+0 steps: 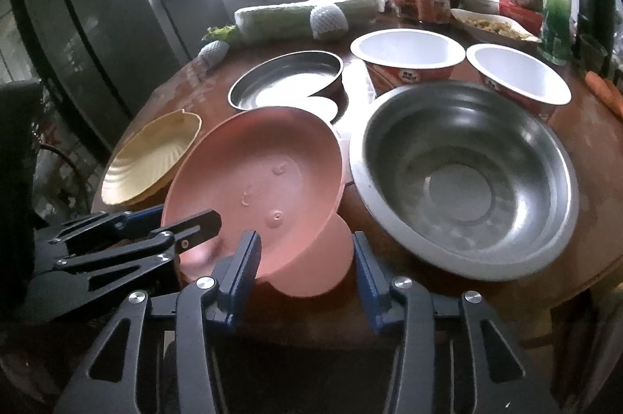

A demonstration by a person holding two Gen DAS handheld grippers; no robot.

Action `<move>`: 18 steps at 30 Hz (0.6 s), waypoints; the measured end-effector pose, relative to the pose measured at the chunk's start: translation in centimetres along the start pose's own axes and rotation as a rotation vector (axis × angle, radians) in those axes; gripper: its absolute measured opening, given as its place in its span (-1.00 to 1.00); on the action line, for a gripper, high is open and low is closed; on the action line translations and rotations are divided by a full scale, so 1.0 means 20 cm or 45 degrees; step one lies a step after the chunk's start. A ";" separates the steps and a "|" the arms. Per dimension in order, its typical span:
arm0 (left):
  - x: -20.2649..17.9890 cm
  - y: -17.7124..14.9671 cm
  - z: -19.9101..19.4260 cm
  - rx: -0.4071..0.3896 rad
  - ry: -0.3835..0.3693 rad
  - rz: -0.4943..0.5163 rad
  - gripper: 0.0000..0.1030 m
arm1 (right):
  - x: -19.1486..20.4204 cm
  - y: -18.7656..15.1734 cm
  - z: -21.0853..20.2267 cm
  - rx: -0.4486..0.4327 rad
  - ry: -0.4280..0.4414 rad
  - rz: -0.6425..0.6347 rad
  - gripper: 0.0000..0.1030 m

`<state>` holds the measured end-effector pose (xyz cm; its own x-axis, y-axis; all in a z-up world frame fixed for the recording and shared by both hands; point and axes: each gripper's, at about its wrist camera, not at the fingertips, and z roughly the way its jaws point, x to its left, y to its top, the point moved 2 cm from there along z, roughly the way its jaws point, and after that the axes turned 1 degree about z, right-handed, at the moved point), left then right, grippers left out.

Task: Organize plates and bowls
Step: 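Move the right gripper to the pink plate rim and grasp it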

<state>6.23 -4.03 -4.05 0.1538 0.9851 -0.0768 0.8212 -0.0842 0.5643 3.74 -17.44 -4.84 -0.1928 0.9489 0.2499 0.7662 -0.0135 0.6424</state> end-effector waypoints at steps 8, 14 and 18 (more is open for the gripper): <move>0.04 0.01 -0.07 -0.041 0.000 -0.020 -0.31 | 0.03 0.02 -0.03 -0.019 0.022 -0.009 -0.10; 0.08 0.02 -0.18 -0.095 0.006 -0.039 -0.31 | 0.09 0.04 -0.07 -0.049 0.047 -0.044 -0.10; 0.11 0.03 -0.24 -0.132 0.007 -0.053 -0.31 | 0.15 0.05 -0.10 -0.068 0.066 -0.083 -0.13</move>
<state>4.49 -1.13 0.10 0.1176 0.9883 -0.0971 0.7653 -0.0279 0.6431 2.80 -15.17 -1.98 -0.2736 0.9308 0.2425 0.7178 0.0297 0.6957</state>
